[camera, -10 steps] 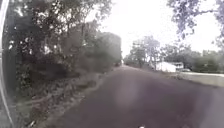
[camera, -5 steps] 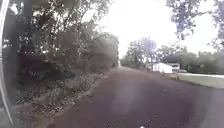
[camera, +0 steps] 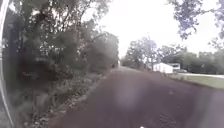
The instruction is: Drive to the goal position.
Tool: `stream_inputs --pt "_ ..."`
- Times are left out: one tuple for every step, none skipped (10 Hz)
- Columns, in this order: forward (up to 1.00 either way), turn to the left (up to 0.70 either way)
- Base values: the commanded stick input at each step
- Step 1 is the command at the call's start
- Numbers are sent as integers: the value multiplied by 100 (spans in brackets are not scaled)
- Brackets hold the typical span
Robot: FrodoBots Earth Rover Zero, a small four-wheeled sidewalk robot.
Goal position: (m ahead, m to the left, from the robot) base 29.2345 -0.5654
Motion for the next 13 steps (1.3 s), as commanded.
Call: stream_inputs --pt "70 1" --pt "70 1" --pt "70 1" --pt "70 1" --pt "70 1" --pt "70 1" --pt "70 1" --pt "70 1" --pt "70 1" --pt "70 0" --pt "70 -28" --pt "70 -13" --pt "70 1"
